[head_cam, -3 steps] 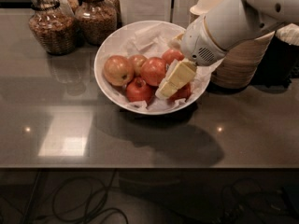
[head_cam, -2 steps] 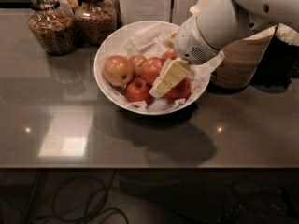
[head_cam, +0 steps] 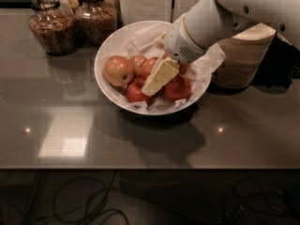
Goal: Pick apple from white bowl
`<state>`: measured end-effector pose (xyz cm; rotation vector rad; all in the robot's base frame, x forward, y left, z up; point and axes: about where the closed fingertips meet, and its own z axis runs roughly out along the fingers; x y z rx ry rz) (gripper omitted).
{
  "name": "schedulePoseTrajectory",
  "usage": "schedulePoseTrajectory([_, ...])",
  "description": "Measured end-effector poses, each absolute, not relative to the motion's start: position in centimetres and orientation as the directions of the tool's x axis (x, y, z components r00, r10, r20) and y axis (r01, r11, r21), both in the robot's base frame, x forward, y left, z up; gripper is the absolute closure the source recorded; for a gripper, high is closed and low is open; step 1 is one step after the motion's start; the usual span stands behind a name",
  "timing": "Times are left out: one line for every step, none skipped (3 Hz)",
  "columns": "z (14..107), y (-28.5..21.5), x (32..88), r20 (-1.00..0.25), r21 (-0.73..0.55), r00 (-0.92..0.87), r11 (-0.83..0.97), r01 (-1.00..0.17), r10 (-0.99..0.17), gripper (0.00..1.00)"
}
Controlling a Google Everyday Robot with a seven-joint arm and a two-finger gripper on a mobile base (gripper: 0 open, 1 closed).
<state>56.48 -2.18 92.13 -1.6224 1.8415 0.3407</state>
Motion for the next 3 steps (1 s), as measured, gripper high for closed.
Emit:
schedulePoseTrajectory([91.1,-1.7,56.8,-0.613,-0.207,-0.028,0.195,-0.959,-0.789,0.21])
schedulePoseTrajectory([89.6,-2.2,57.1,-0.607,-0.187,-0.053,0.208,-0.960,-0.793,0.24])
schedulePoseTrajectory([89.6,-2.2,57.1,-0.607,-0.187,-0.053,0.208,-0.960,-0.793,0.43])
